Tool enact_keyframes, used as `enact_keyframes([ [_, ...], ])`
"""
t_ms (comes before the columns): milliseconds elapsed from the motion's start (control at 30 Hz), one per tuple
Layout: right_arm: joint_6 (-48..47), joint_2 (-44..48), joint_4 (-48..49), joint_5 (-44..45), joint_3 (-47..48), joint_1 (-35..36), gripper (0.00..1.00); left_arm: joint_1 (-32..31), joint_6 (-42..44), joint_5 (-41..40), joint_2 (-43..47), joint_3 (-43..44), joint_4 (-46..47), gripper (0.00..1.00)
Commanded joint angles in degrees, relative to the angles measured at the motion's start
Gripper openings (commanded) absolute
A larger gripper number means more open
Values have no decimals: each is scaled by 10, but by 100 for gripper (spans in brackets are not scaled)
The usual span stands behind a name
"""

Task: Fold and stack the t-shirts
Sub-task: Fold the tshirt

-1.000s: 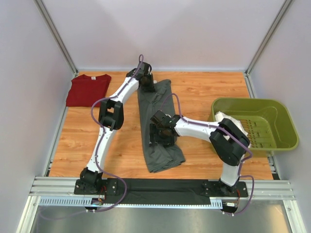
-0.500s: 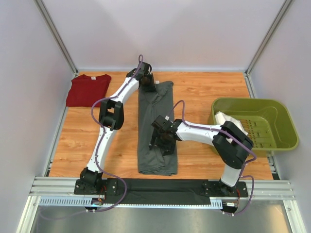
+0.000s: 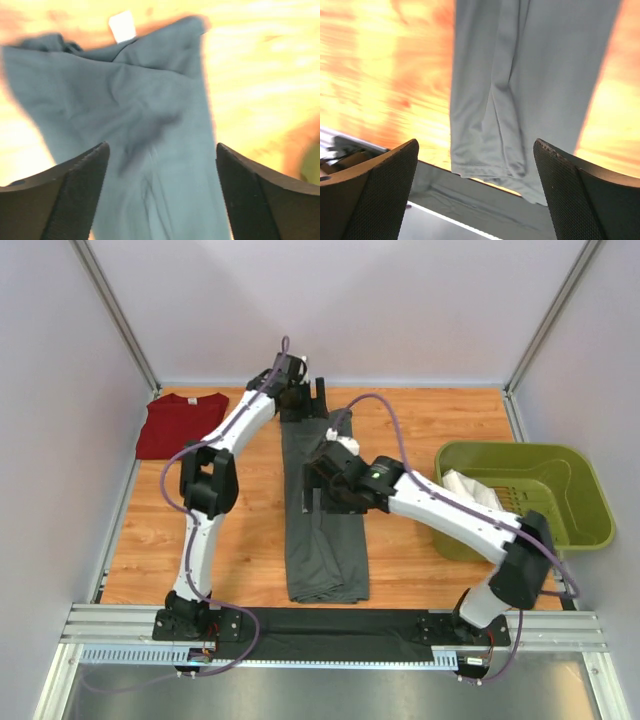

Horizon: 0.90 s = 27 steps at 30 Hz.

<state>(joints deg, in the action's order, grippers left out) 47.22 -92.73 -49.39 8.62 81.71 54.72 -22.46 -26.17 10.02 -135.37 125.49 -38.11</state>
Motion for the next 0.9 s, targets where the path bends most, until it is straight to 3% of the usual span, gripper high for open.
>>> enact_keyframes([
  [0, -76, 99, -37, 82, 17, -22, 98, -2, 20, -11, 184, -20, 4, 96],
  [133, -139, 163, -5, 27, -29, -72, 94, -3, -12, -50, 328, -144, -12, 96],
  [300, -144, 198, 2, -62, -132, -94, 84, -21, -108, -114, 579, -455, 2, 94],
  [467, -106, 214, 106, -169, -280, -80, 72, -38, -214, -105, 799, -732, 8, 91],
  [633, -72, 180, 189, -184, -331, -40, 66, -39, -261, -39, 900, -865, 5, 84],
  [867, -16, 79, 222, -182, -289, 29, 62, -42, -237, 41, 890, -920, -11, 80],
])
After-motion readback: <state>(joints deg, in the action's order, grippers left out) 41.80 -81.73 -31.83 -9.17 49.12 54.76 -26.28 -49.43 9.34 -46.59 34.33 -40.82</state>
